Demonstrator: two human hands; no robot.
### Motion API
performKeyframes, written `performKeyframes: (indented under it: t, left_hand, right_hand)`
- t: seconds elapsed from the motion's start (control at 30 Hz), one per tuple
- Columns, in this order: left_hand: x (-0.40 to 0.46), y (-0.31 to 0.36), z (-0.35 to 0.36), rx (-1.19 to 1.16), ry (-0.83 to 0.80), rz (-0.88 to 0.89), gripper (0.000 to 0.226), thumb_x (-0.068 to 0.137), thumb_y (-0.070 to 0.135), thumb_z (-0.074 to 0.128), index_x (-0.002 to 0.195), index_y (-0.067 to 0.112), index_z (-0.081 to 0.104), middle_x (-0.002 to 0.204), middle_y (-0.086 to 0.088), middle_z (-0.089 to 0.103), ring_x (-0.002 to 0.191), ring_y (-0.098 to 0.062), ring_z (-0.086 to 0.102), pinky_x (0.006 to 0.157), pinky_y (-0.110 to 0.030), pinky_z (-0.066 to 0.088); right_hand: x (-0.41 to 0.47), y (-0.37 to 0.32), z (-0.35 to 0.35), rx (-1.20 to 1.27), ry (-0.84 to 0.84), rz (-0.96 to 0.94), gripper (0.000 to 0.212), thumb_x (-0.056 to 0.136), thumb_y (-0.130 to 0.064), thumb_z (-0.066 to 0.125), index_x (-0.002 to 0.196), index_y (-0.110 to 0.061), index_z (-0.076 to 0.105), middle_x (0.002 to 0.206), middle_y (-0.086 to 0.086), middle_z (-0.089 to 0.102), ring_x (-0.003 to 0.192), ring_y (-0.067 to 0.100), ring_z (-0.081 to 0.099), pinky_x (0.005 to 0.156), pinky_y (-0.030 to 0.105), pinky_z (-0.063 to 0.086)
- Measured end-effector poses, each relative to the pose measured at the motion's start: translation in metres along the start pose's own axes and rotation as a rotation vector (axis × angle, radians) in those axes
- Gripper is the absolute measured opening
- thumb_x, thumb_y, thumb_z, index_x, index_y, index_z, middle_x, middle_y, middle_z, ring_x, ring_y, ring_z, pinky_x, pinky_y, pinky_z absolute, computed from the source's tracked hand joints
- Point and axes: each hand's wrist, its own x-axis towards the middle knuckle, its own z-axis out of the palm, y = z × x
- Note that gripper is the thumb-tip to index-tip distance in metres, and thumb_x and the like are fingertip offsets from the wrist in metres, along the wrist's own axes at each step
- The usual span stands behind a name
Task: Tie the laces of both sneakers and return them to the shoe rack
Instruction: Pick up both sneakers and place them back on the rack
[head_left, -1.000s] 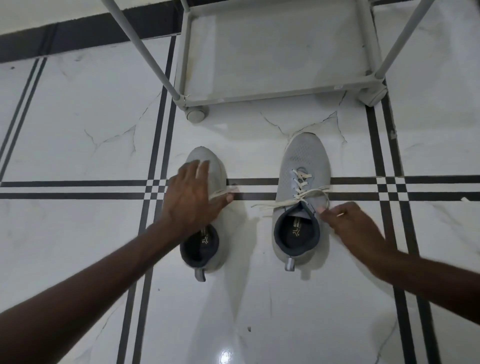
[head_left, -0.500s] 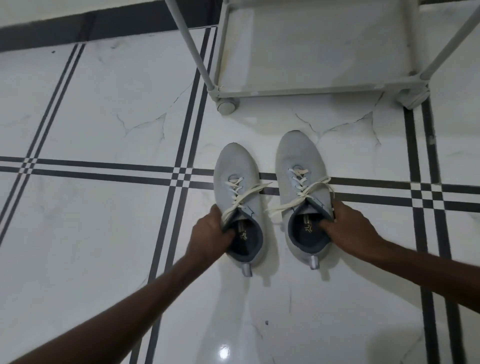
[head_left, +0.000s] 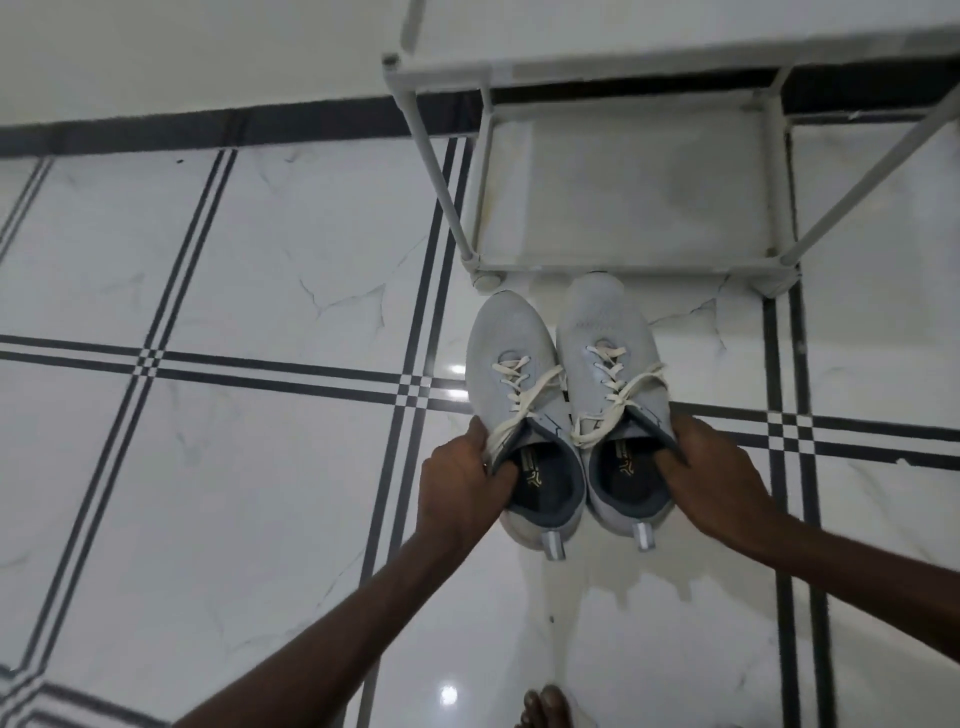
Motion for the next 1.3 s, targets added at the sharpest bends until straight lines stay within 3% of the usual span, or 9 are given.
performKeyframes:
  t: [0.27, 0.4, 0.53, 0.7, 0.8, 0.9, 1.0, 1.1, 1.3]
  left_hand:
    - [-0.062, 0.096, -0.174, 0.01, 0.054, 0.008, 0.035, 0.078, 0.03, 0.063, 0.112, 0.024, 0.065, 0.061, 0.011, 0.051, 0.059, -0.014, 0.046, 0.057, -0.023, 0.032]
    - [-0.081, 0.154, -0.264, -0.042, 0.088, 0.054, 0.044, 0.073, 0.039, 0.058, 0.116, 0.034, 0.064, 0.058, 0.011, 0.052, 0.054, -0.008, 0.046, 0.052, -0.01, 0.03]
    - [-0.083, 0.208, -0.336, -0.173, 0.112, 0.098, 0.04, 0.071, 0.04, 0.055, 0.111, 0.04, 0.063, 0.061, 0.006, 0.06, 0.059, -0.011, 0.055, 0.055, -0.021, 0.042]
    - [-0.057, 0.264, -0.395, -0.296, 0.132, 0.109, 0.036, 0.072, 0.036, 0.056, 0.106, 0.035, 0.066, 0.066, 0.002, 0.065, 0.065, -0.015, 0.059, 0.063, -0.031, 0.05]
    - [-0.02, 0.287, -0.411, -0.353, 0.078, 0.105, 0.044, 0.072, 0.038, 0.057, 0.115, 0.037, 0.066, 0.076, 0.004, 0.07, 0.073, -0.012, 0.064, 0.07, -0.03, 0.053]
    - [0.035, 0.302, -0.411, -0.415, -0.014, 0.054, 0.064, 0.071, 0.042, 0.059, 0.135, 0.037, 0.055, 0.104, 0.005, 0.071, 0.097, -0.01, 0.065, 0.084, -0.027, 0.053]
    - [0.092, 0.319, -0.399, -0.434, -0.038, 0.061, 0.066, 0.076, 0.034, 0.063, 0.14, 0.033, 0.051, 0.117, 0.005, 0.066, 0.105, -0.011, 0.063, 0.09, -0.025, 0.05]
    - [0.153, 0.331, -0.379, -0.434, -0.063, 0.02, 0.063, 0.081, 0.025, 0.064, 0.141, 0.034, 0.049, 0.117, 0.007, 0.06, 0.106, -0.012, 0.058, 0.091, -0.025, 0.045]
    - [0.256, 0.328, -0.313, -0.383, -0.124, -0.052, 0.066, 0.077, 0.028, 0.062, 0.142, 0.035, 0.049, 0.119, 0.003, 0.064, 0.107, -0.012, 0.059, 0.086, -0.02, 0.04]
  right_hand:
    - [-0.084, -0.121, -0.15, 0.024, 0.133, -0.079, 0.016, 0.09, -0.027, 0.058, 0.09, -0.011, 0.055, 0.081, 0.002, 0.058, 0.071, 0.02, 0.052, 0.056, 0.03, 0.032]
    - [-0.122, -0.181, -0.233, 0.029, 0.18, -0.047, 0.018, 0.09, -0.031, 0.056, 0.089, -0.013, 0.054, 0.081, 0.002, 0.06, 0.072, 0.021, 0.054, 0.06, 0.033, 0.038]
    - [-0.135, -0.232, -0.309, 0.038, 0.259, -0.037, 0.016, 0.089, -0.031, 0.056, 0.088, -0.014, 0.055, 0.081, 0.002, 0.061, 0.075, 0.025, 0.056, 0.064, 0.033, 0.039]
    - [-0.117, -0.278, -0.384, 0.07, 0.32, -0.015, 0.019, 0.088, -0.032, 0.057, 0.086, -0.014, 0.057, 0.078, 0.004, 0.063, 0.075, 0.027, 0.058, 0.066, 0.036, 0.045]
    - [-0.09, -0.292, -0.416, 0.132, 0.326, 0.016, 0.019, 0.087, -0.032, 0.06, 0.089, -0.012, 0.06, 0.079, 0.004, 0.064, 0.075, 0.026, 0.06, 0.064, 0.033, 0.043]
    - [-0.047, -0.292, -0.432, 0.159, 0.338, 0.056, 0.02, 0.086, -0.031, 0.061, 0.086, -0.01, 0.059, 0.08, 0.007, 0.064, 0.075, 0.028, 0.06, 0.064, 0.033, 0.043]
    - [0.007, -0.28, -0.433, 0.178, 0.33, 0.103, 0.02, 0.087, -0.025, 0.06, 0.084, -0.006, 0.056, 0.081, 0.012, 0.063, 0.077, 0.031, 0.059, 0.066, 0.033, 0.041]
    - [0.069, -0.262, -0.427, 0.21, 0.306, 0.147, 0.019, 0.087, -0.023, 0.06, 0.083, -0.005, 0.055, 0.082, 0.014, 0.062, 0.079, 0.035, 0.059, 0.066, 0.035, 0.042]
    - [0.176, -0.218, -0.398, 0.214, 0.28, 0.212, 0.014, 0.087, -0.016, 0.059, 0.085, -0.003, 0.056, 0.083, 0.014, 0.062, 0.078, 0.035, 0.058, 0.065, 0.032, 0.038]
